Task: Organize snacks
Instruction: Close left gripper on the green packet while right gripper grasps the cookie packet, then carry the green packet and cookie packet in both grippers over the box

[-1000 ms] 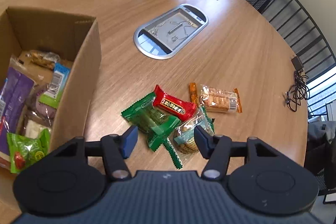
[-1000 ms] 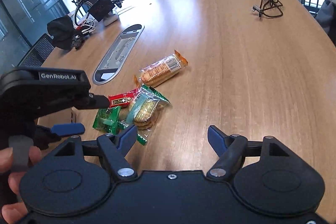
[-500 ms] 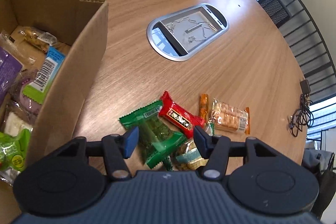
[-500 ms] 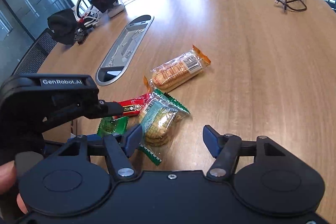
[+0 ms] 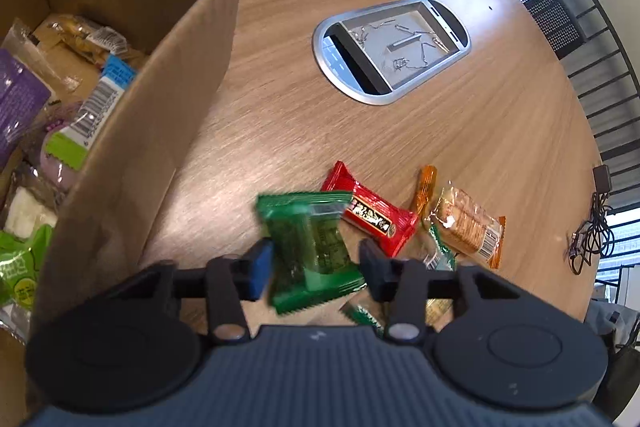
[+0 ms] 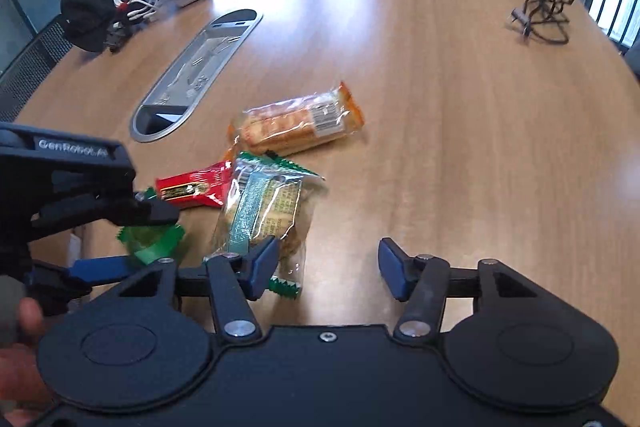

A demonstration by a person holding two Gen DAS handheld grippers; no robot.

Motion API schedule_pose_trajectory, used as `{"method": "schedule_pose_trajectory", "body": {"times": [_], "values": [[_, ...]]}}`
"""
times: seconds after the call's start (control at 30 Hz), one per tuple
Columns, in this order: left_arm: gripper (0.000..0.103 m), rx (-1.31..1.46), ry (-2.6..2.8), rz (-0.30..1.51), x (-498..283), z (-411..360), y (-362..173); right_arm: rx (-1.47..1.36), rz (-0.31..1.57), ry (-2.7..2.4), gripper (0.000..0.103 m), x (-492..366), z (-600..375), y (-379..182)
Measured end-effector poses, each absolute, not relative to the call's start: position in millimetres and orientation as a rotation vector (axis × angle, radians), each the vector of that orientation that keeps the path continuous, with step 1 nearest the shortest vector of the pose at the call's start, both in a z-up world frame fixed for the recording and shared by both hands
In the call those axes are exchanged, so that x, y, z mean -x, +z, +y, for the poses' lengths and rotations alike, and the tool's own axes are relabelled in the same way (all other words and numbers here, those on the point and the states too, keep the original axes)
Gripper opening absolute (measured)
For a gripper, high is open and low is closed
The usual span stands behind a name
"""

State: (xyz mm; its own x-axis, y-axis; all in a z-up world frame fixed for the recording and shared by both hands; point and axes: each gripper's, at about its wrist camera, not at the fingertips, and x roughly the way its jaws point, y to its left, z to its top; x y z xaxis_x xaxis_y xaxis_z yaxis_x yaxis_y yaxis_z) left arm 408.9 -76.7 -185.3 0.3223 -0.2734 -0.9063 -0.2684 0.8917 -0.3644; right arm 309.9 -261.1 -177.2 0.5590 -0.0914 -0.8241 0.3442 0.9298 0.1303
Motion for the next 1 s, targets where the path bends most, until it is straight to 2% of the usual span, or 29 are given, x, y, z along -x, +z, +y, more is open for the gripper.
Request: {"method": "schedule_pose_trajectory", "body": {"times": [0.07,0.2,0.27,0.33,0.57,0.67,0.73,1.0], "values": [[0.028,0.503,0.006,1.256,-408,-75,-186,-0.297,0.921,-0.227,0.054,-311,-260,-173],[0.026,0.487,-0.004,1.248,-408,-72,-183,-0.271,0.912,-0.170,0.056,-323,-249,-172],[0.026,0.474,-0.018,1.222,-405,-70,-175,-0.276,0.912,-0.143,0.061,-328,-246,-173],[0.026,0.466,-0.030,1.201,-404,-69,-168,-0.253,0.915,-0.135,0.072,-333,-242,-175],[0.026,0.475,-0.042,1.164,-403,-61,-154,-0.228,0.930,-0.127,0.073,-345,-237,-183],[0.026,0.473,-0.047,1.159,-402,-61,-151,-0.229,0.954,-0.136,0.062,-346,-239,-186],[0.026,0.472,-0.050,1.157,-400,-61,-150,-0.209,0.957,-0.147,0.049,-345,-240,-185],[0.025,0.452,-0.067,1.134,-388,-62,-139,-0.234,0.946,-0.166,0.048,-331,-249,-169]]}}
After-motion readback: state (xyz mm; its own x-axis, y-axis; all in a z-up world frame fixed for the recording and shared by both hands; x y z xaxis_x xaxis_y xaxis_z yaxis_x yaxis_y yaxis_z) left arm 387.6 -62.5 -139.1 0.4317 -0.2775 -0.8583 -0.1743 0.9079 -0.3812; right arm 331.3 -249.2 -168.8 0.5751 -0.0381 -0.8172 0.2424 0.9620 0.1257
